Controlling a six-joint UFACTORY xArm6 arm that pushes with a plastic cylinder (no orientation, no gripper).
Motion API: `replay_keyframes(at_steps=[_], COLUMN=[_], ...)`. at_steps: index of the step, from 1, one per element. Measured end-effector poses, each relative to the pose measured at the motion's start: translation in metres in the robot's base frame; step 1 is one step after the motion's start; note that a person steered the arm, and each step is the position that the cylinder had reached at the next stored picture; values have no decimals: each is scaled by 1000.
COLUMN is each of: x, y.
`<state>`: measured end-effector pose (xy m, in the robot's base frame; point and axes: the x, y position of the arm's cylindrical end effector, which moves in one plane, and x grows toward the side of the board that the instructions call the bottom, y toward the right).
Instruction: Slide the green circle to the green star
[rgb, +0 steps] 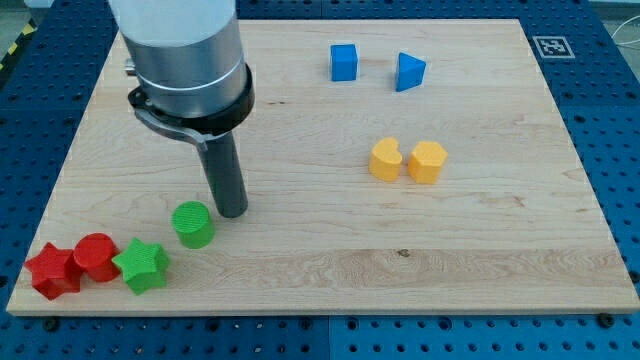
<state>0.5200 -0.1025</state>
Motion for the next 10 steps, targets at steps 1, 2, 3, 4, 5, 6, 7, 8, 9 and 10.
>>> replay_keyframes(at_steps=[1, 2, 3, 4, 5, 6, 7, 8, 9, 10], x=[8, 25, 39, 39, 39, 39, 39, 39, 33, -11], y=[-8, -12, -13, -15, -28, -43, -52, -52, -49, -9])
